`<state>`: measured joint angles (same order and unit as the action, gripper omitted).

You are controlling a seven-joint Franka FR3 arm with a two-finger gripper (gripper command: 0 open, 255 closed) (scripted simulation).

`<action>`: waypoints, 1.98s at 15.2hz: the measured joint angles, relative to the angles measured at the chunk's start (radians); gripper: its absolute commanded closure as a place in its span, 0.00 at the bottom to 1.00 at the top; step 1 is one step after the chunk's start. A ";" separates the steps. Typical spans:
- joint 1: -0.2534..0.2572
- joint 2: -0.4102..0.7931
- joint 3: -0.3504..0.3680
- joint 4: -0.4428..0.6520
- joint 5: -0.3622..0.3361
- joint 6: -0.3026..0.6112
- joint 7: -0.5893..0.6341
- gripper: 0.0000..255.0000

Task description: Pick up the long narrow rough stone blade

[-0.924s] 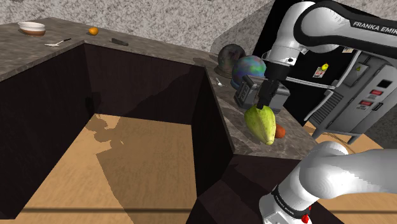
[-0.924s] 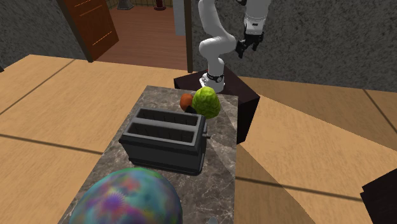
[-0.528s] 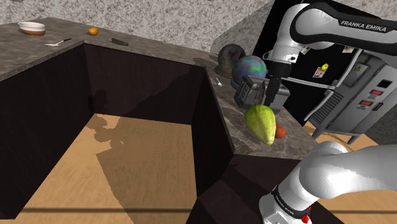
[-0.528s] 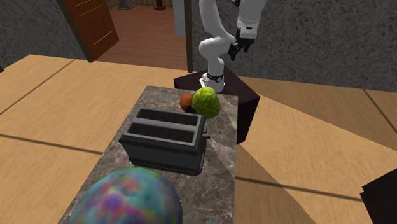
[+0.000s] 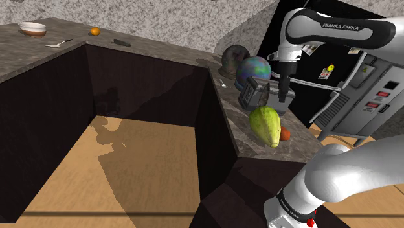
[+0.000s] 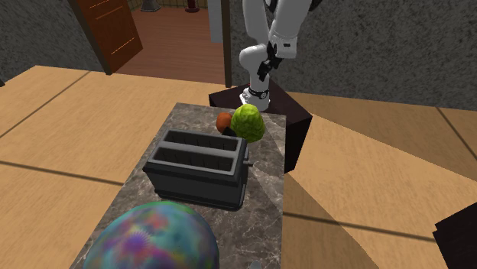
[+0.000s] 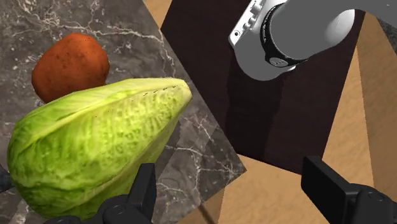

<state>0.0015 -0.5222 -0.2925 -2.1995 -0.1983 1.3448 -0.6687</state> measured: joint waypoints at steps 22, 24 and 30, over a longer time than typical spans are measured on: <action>-0.073 0.821 -0.211 0.739 -0.229 0.092 -0.936 0.00; -0.088 0.883 -0.207 0.805 -0.230 0.097 -0.988 0.00; -0.095 0.912 -0.201 0.773 -0.226 0.154 -0.979 0.00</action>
<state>-0.0936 0.3896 -0.4935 -1.4267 -0.4247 1.4988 -1.6480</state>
